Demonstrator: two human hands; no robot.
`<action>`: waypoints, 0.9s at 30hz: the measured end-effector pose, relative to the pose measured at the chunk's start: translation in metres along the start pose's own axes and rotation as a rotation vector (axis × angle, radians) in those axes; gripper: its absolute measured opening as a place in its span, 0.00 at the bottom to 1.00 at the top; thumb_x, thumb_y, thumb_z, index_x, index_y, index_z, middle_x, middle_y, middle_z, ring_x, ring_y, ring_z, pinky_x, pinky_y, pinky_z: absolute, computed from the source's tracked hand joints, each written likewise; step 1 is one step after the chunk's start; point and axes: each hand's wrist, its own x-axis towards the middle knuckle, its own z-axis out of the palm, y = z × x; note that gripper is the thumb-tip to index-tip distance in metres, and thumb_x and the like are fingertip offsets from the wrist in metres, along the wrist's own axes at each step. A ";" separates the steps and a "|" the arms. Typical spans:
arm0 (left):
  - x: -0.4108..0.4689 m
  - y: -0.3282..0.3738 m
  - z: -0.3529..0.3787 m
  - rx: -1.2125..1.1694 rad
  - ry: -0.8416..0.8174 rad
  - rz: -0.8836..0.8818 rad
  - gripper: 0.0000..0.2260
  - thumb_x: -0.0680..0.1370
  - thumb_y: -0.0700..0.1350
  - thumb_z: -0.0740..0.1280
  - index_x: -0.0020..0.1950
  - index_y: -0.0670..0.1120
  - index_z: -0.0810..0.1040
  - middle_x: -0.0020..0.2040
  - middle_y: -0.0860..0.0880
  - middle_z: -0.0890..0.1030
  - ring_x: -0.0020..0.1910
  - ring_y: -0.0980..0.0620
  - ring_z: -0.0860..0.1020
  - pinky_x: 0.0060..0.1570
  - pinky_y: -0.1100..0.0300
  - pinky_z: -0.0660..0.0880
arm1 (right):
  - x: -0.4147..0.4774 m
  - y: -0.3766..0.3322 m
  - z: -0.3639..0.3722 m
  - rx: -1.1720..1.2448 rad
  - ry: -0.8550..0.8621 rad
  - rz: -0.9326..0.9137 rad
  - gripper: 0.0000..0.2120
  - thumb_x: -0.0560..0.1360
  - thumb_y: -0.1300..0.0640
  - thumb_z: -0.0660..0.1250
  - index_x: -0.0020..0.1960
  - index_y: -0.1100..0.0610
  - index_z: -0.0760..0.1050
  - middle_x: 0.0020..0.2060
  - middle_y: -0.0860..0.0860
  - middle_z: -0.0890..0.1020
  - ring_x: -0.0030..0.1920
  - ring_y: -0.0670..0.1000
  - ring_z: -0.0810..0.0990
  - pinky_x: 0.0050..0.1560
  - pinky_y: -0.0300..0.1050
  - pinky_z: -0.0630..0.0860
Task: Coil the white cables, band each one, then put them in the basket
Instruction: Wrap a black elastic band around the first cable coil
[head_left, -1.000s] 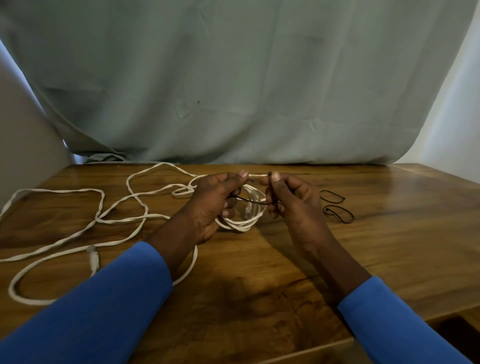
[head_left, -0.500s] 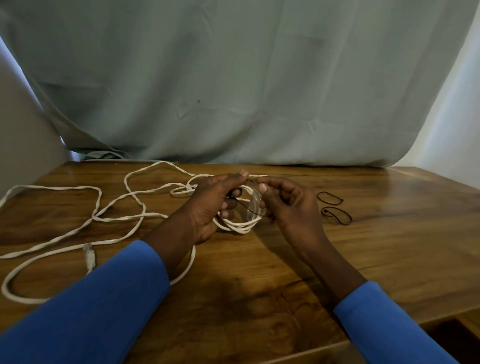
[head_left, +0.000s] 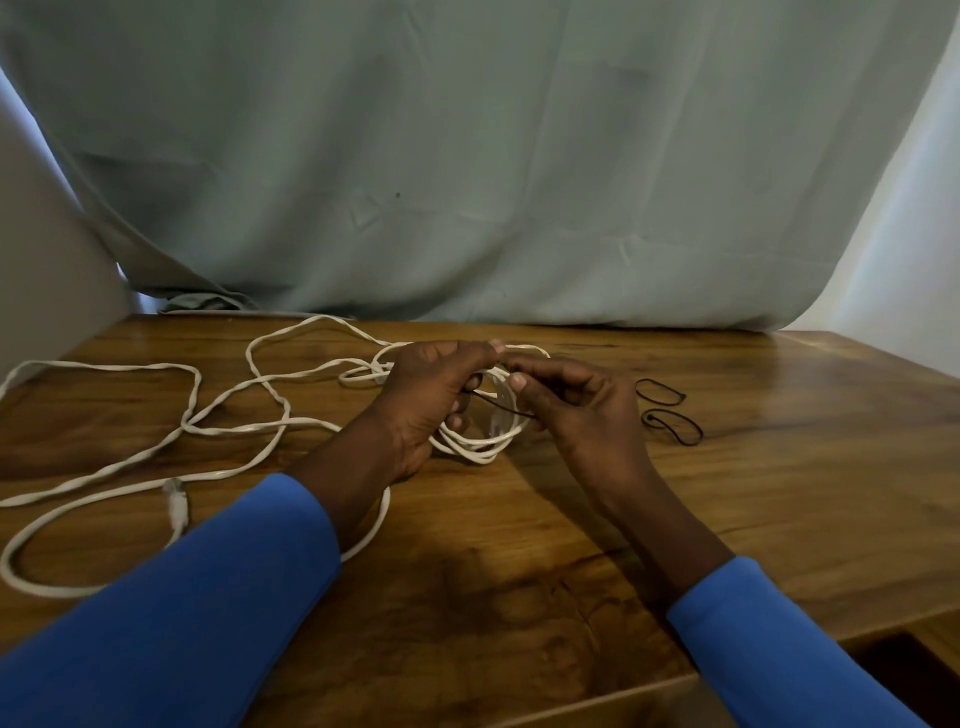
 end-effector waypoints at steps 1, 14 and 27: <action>0.000 0.000 0.001 0.008 0.006 0.011 0.13 0.78 0.47 0.73 0.33 0.50 0.84 0.32 0.50 0.72 0.24 0.57 0.64 0.22 0.65 0.63 | 0.000 0.000 0.000 0.012 0.006 0.005 0.09 0.75 0.67 0.74 0.54 0.61 0.86 0.47 0.51 0.89 0.45 0.45 0.86 0.41 0.35 0.78; 0.001 -0.003 0.006 0.035 0.115 0.046 0.11 0.77 0.48 0.75 0.36 0.48 0.84 0.30 0.51 0.73 0.23 0.57 0.66 0.23 0.63 0.66 | -0.002 0.001 0.002 -0.005 0.018 0.010 0.08 0.74 0.67 0.76 0.53 0.62 0.86 0.47 0.53 0.89 0.51 0.55 0.87 0.56 0.56 0.83; 0.002 0.000 0.004 0.036 0.064 -0.034 0.08 0.78 0.45 0.73 0.39 0.45 0.82 0.29 0.51 0.71 0.22 0.57 0.64 0.24 0.64 0.65 | -0.001 0.002 0.004 -0.058 0.044 -0.017 0.06 0.74 0.67 0.76 0.49 0.60 0.86 0.43 0.51 0.88 0.40 0.42 0.84 0.39 0.35 0.76</action>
